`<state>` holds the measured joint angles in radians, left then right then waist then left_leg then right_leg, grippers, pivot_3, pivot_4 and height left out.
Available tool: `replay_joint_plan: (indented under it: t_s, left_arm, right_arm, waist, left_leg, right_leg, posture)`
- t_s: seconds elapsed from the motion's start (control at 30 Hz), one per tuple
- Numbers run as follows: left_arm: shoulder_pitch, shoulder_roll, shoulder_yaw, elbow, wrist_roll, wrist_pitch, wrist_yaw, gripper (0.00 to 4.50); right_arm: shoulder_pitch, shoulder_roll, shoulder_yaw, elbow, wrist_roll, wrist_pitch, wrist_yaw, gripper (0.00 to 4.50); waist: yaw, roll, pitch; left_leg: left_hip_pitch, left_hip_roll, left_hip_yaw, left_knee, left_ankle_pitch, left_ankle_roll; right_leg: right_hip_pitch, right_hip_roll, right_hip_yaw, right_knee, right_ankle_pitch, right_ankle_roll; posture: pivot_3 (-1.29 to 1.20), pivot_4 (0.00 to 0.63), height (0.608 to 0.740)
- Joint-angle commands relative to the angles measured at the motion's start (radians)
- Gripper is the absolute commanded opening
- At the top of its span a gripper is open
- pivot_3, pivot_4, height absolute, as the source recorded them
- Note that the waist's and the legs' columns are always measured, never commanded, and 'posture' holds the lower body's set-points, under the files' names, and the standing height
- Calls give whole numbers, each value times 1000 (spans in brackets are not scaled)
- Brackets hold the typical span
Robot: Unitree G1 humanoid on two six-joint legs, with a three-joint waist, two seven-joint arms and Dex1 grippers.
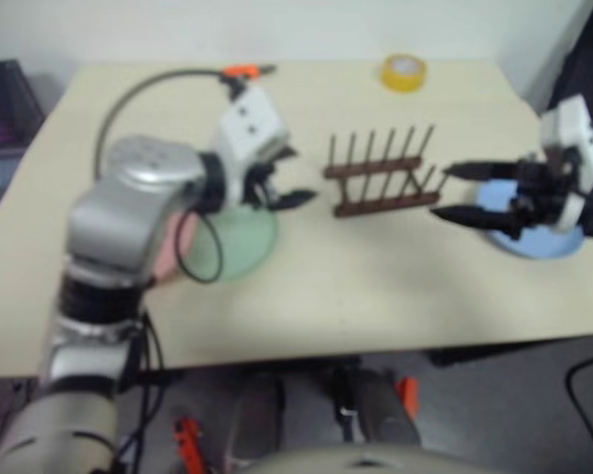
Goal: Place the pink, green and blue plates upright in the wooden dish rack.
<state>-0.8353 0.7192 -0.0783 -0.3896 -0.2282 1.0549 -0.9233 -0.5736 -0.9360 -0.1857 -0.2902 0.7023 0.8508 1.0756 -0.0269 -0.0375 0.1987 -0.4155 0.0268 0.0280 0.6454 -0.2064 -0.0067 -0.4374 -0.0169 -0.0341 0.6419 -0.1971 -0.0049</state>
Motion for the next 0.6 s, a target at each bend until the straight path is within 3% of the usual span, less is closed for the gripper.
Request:
replay_joint_plan:
  t_s: [0.03,0.13,0.27,0.4,0.6]
  left_arm:
    - [23,86,144,-27,-36,68,27,4497]
    - [109,161,297,-12,-43,141,74,4497]
    - [256,199,504,5,-31,191,149,4497]
    - [337,166,664,45,-15,222,255,4497]
    - [440,100,802,81,-13,249,370,4497]
  right_arm:
    - [-70,74,45,20,6,-50,-16,4473]
    - [-138,192,110,55,-73,-127,-103,4473]
    - [-184,279,166,79,-78,-132,-112,4473]
    - [-204,321,217,100,-86,-143,-89,4473]
    - [-223,341,256,127,-103,-151,-56,4473]
  waist:
    - [-3,-1,0]
    - [-11,-1,1]
    - [-4,-1,1]
    - [8,-2,1]
    - [21,-3,0]
  left_leg:
    - [-1,0,0,0,0,0]
    - [-1,1,2,-1,0,-1]
    - [-1,3,1,-1,0,-1]
    - [-2,2,0,1,0,-2]
    - [-1,1,2,1,0,-2]
  right_leg:
    - [-1,0,0,0,0,0]
    - [-4,0,2,2,-1,0]
    - [-4,1,0,3,-1,0]
    - [-3,0,-1,3,-1,0]
    - [-3,-3,0,3,0,1]
  posture:
    - [0,150,740]
    - [0,150,740]
    - [0,150,740]
    - [0,150,740]
    - [0,150,740]
